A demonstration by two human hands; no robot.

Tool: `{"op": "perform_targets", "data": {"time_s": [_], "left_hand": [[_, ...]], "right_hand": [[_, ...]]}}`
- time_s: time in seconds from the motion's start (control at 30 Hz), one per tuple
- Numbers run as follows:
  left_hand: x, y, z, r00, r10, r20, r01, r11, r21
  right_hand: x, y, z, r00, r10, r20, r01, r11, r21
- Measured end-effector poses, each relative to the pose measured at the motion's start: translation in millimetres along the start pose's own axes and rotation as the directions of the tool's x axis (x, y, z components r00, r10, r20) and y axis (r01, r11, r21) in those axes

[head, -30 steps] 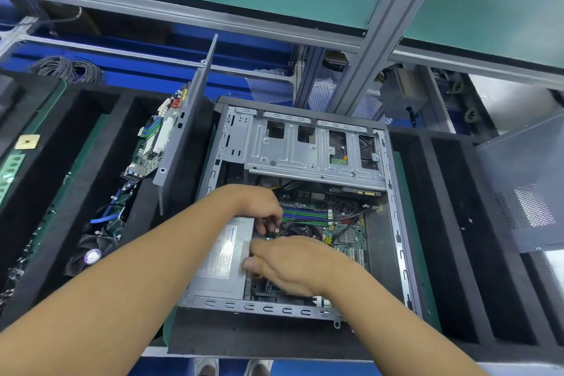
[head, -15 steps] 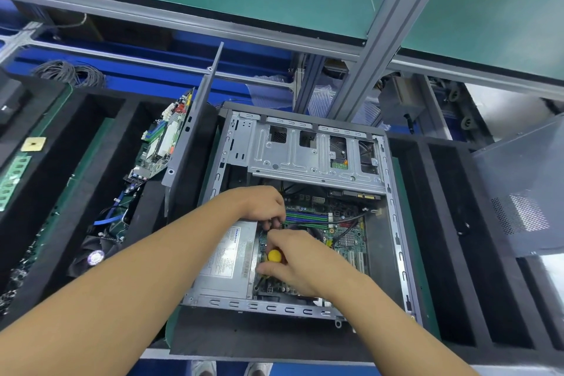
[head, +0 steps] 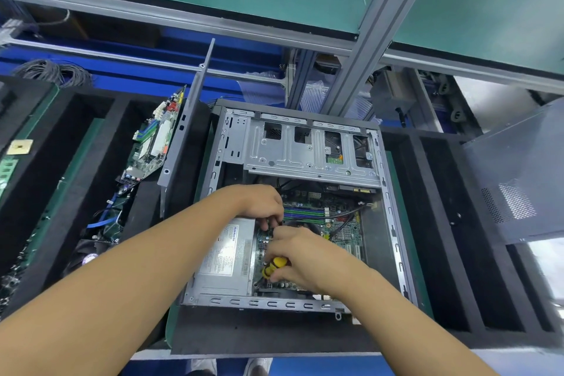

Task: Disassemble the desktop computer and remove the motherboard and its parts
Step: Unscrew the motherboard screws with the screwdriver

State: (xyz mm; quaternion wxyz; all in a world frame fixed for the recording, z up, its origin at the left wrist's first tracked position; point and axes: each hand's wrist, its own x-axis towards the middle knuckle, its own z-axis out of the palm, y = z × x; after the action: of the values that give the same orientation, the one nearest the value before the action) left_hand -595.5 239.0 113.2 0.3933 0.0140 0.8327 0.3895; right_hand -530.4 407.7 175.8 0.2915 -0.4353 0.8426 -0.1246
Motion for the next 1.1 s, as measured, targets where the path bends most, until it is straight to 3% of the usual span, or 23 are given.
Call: {"op": "perform_targets", "data": {"time_s": [0.1,0.2,0.3,0.4,0.63,0.73,0.8,0.97,1.1], "left_hand": [[-7,2,0,0.997,0.062,-0.045,-0.058,0.995,0.076],[-23,8,-4,0.965,0.233,-0.118,-0.209,0.96,0.186],[-47,16,-7,0.954,0.286,0.09,-0.299,0.926,0.229],[-60,22,-10,0.936,0.182,0.303,-0.29,0.886,0.363],[-55,34,0,0.888,0.179,0.423,-0.383,0.796,0.469],[-53,30,0,0.895,0.194,0.401,-0.378,0.807,0.453],[-53,29,0,0.892,0.199,0.405,-0.388,0.796,0.464],[-54,27,9,0.931,0.213,0.297,-0.362,0.649,0.67],[-57,23,13,0.931,0.309,0.195,-0.342,0.55,0.762]], "right_hand": [[0,-4,-3,0.997,-0.068,0.022,0.069,0.998,-0.013],[1,-3,-5,0.99,-0.139,0.029,0.141,0.988,-0.068],[1,0,-5,0.984,-0.166,0.059,0.17,0.984,-0.058],[1,0,-5,0.983,-0.158,0.088,0.161,0.987,-0.021],[-6,2,-2,0.991,-0.133,0.014,0.132,0.99,0.04],[-9,0,1,0.986,-0.163,-0.027,0.165,0.983,0.084],[-12,0,6,0.984,-0.152,-0.094,0.151,0.988,-0.019],[-11,2,11,0.968,-0.122,-0.221,0.091,0.985,-0.145],[-14,2,15,0.968,-0.136,-0.211,0.128,0.99,-0.053]]}}
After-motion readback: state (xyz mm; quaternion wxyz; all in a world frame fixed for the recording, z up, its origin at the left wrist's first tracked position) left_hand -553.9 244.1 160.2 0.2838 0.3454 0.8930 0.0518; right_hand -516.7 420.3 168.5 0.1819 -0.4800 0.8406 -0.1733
